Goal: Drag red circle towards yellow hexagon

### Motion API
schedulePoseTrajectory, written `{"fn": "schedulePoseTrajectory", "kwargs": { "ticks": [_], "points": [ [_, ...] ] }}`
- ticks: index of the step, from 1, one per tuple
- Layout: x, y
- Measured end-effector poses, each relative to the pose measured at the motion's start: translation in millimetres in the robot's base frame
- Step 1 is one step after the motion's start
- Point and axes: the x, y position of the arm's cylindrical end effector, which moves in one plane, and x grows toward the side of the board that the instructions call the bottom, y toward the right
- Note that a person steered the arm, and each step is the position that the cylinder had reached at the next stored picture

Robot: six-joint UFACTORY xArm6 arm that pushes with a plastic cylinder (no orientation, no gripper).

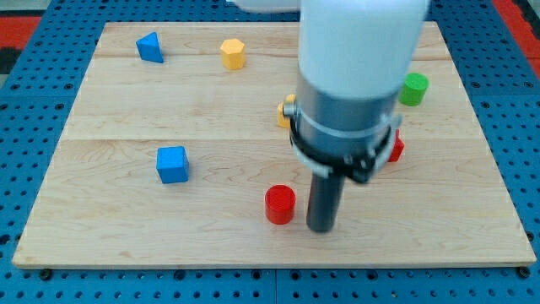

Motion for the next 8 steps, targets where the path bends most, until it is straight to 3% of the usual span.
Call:
{"fn": "schedulePoseTrajectory", "kwargs": {
  "ticks": [1, 3, 4, 5, 6, 8],
  "points": [
    [-22, -38],
    [-99, -54],
    [-89, -108],
    [-54, -122],
    [-55, -155],
    [-116, -121]
  ]
}}
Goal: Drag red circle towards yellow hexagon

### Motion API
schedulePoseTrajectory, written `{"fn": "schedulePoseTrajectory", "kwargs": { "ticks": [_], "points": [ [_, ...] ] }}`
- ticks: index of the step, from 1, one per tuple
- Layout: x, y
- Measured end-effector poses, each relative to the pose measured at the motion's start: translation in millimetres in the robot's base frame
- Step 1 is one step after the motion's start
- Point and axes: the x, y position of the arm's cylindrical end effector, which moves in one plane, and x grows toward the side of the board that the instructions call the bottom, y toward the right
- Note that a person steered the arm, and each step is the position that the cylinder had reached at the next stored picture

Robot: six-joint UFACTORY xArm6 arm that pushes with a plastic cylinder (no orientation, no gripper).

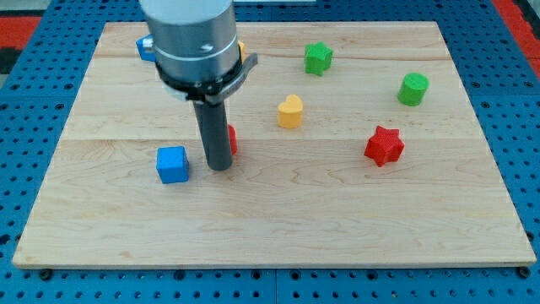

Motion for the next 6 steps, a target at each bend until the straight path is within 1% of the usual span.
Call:
{"fn": "schedulePoseTrajectory", "kwargs": {
  "ticks": [1, 6],
  "points": [
    [-15, 12],
    [-166, -15]
  ]
}}
